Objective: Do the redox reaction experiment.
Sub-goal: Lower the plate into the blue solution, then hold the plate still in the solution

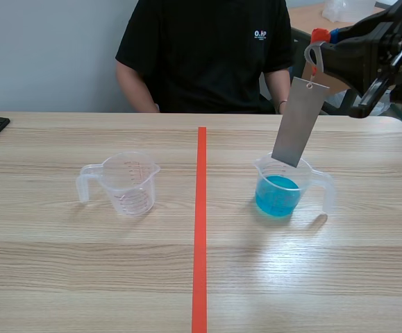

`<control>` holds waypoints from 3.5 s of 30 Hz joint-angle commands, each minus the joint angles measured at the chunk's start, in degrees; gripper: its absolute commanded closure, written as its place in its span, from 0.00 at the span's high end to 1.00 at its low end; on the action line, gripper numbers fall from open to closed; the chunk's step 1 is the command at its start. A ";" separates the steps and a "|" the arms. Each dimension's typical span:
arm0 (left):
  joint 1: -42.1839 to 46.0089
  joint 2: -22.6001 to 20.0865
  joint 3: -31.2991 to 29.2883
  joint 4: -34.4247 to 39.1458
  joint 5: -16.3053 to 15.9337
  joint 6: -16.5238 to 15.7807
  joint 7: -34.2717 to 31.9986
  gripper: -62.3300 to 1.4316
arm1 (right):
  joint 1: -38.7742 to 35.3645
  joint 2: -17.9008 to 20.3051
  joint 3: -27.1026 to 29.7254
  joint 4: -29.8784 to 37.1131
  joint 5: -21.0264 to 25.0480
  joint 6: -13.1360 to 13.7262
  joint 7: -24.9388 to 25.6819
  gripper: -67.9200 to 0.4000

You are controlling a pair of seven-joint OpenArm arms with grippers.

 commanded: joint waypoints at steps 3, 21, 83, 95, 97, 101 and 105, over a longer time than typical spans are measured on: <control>0.04 2.19 0.17 0.50 -0.35 -0.15 -0.57 0.10 | 1.16 -1.49 0.26 -1.44 -2.60 0.33 1.64 0.03; 0.00 3.32 0.17 0.50 -0.35 -0.22 -0.59 0.10 | 1.49 -5.86 -4.35 -12.41 -14.38 0.33 12.48 0.03; 0.00 3.34 0.17 0.50 -0.37 -0.66 -0.20 0.10 | 1.31 -8.37 -1.73 -16.26 -22.58 0.33 16.96 0.03; 0.00 3.32 0.17 0.50 -0.35 -0.61 -0.22 0.10 | 1.29 -4.39 -0.72 -10.14 -16.22 0.33 13.18 0.03; 0.00 3.32 0.17 0.50 -0.35 -0.61 -0.20 0.10 | 1.29 -3.76 -0.74 -9.01 -14.73 0.33 12.07 0.03; 0.00 3.32 0.17 0.50 -0.35 -0.61 -0.20 0.10 | 1.29 -2.84 -0.28 -6.78 -11.69 0.33 9.51 0.03; 0.00 3.32 0.17 0.50 -0.35 -0.63 -0.20 0.10 | 1.31 -2.67 1.22 -4.76 -8.48 0.33 6.78 0.03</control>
